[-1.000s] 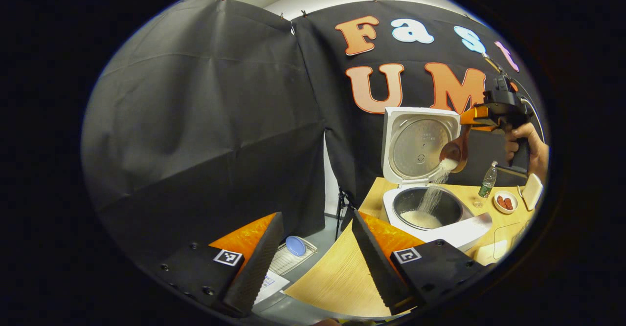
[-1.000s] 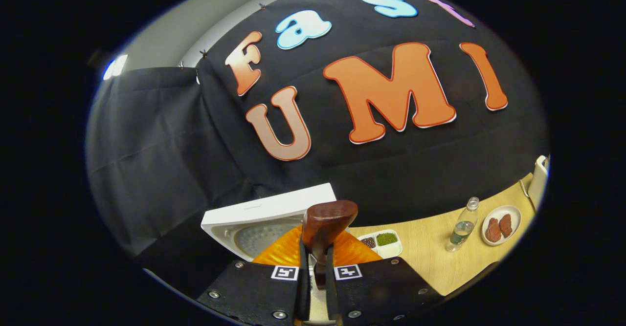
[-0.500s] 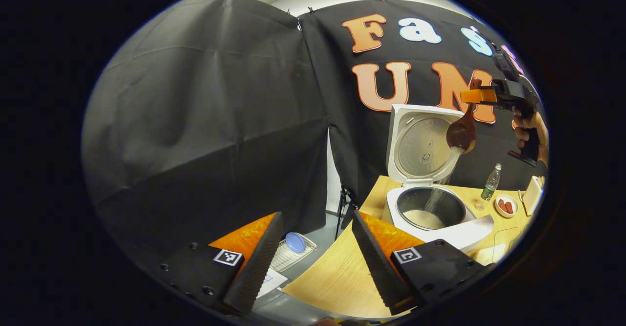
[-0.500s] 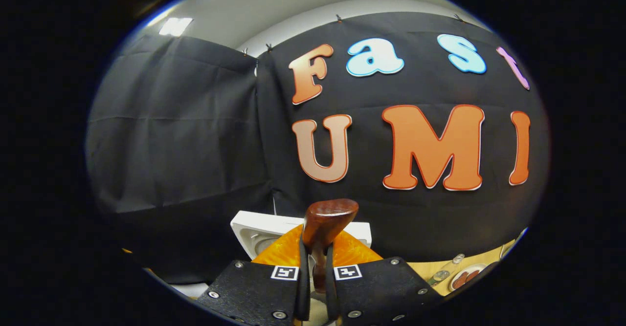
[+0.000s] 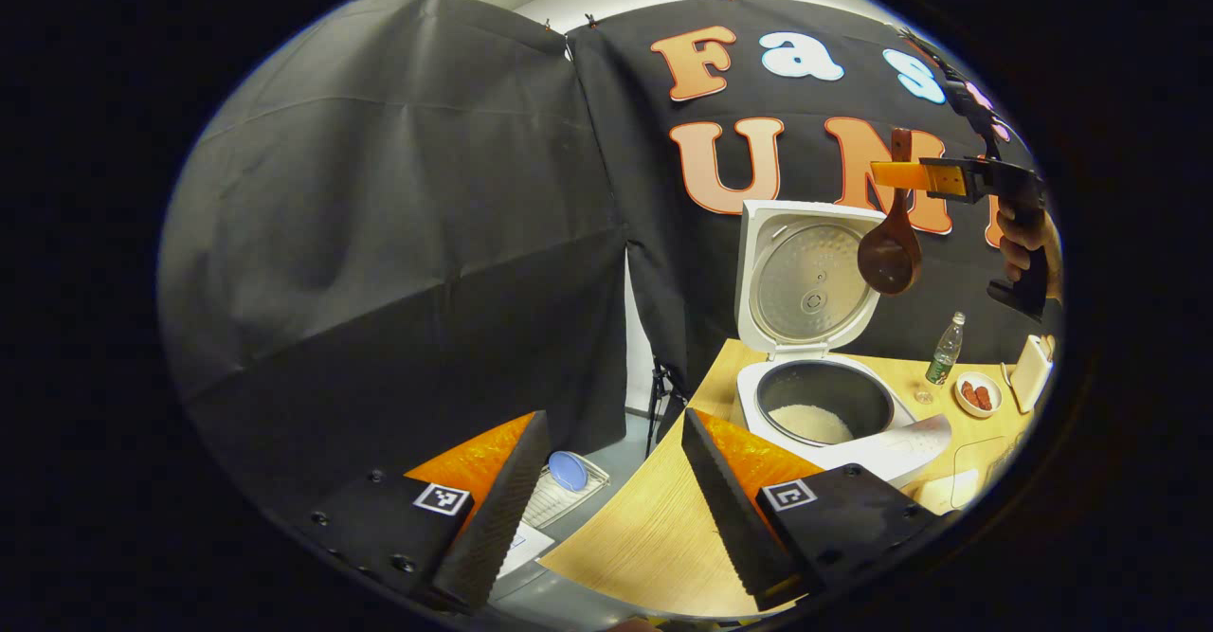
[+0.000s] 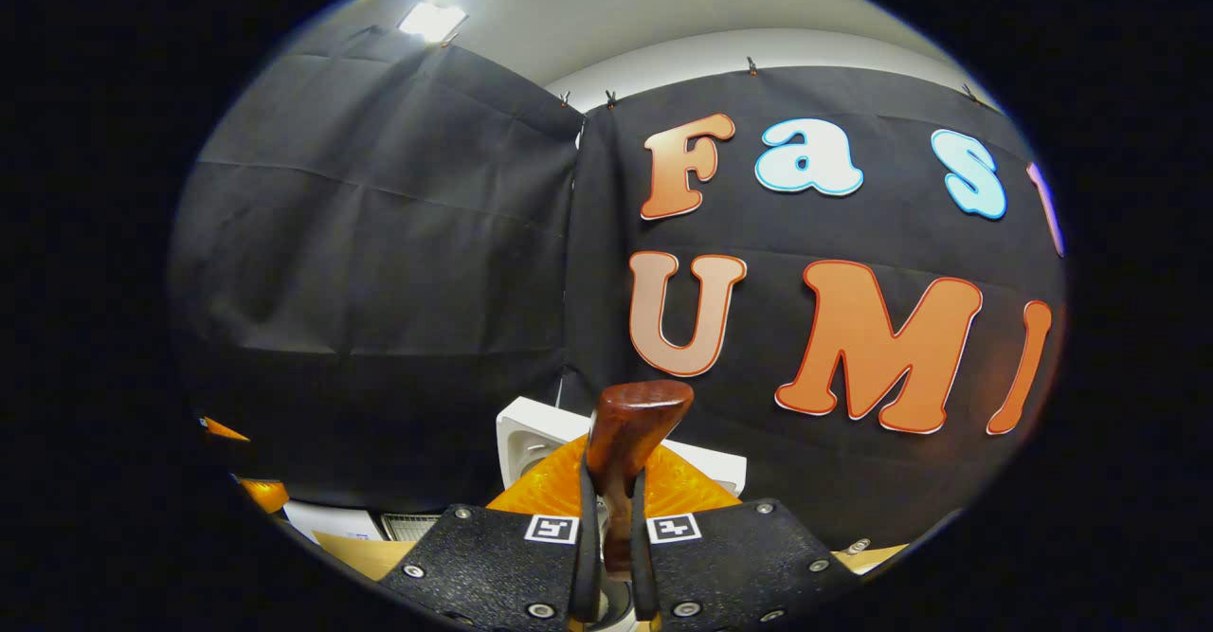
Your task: Close the left gripper, press the button to open the rice cooker; take a wooden spoon from the chopstick holder with the right hand, scoop a spoonful of rice and pour it into the rice cooker, then put the wooden spoon back into the chopstick holder.
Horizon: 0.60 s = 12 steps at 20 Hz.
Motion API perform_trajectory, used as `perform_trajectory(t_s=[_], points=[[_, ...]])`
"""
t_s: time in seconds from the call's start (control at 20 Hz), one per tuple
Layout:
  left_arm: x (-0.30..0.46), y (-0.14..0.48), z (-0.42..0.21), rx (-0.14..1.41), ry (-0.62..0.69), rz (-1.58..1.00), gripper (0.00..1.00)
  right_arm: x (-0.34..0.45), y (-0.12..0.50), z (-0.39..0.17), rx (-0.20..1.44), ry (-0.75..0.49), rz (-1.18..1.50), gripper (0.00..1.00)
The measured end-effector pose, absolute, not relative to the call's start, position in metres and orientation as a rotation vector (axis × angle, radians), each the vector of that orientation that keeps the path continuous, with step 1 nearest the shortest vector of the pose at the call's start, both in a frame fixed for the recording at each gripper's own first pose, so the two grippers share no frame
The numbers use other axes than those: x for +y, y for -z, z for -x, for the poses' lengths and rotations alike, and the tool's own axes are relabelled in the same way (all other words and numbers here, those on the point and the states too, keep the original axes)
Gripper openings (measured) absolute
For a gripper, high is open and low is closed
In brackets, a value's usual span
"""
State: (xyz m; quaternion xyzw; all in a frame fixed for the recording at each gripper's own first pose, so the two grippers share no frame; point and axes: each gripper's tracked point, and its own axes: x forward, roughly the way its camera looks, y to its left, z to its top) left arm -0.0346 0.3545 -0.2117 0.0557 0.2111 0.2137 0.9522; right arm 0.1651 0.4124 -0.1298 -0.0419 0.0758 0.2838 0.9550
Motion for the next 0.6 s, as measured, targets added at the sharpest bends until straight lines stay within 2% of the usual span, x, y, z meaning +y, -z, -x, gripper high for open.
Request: perform_trajectory(t_s=[0.25,0.6], points=[[0.345,0.213,0.039,0.433,-0.437,-0.104,0.96,0.383,0.136,-0.159,0.214,-0.553,-0.035,0.12],[0.292,0.212,0.038,0.436,-0.402,-0.117,0.96,0.298,0.155,-0.135,0.335,-0.466,-0.274,0.12]])
